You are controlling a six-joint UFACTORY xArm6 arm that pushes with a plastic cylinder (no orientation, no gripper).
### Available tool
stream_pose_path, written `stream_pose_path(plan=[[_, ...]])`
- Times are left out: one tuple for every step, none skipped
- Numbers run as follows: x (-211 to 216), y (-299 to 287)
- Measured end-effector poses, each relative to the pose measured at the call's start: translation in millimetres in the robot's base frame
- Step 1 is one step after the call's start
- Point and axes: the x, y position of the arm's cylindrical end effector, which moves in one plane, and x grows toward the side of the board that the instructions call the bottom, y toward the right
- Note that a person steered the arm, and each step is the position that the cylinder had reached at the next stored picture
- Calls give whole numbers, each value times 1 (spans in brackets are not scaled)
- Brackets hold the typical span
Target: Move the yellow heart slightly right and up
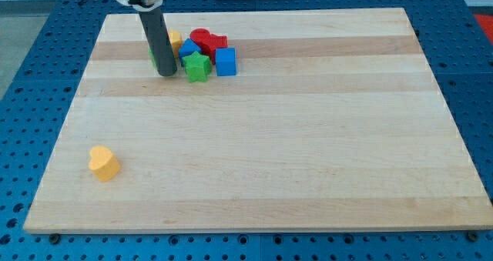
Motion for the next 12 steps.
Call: stream_pose_path(plan=[[14,-24],[38,-76],[84,-108],[134,-128],[187,-133],[226,-127],[233,-112],[211,-98],[190,-73],[167,-48],[146,-23],[140,-16]])
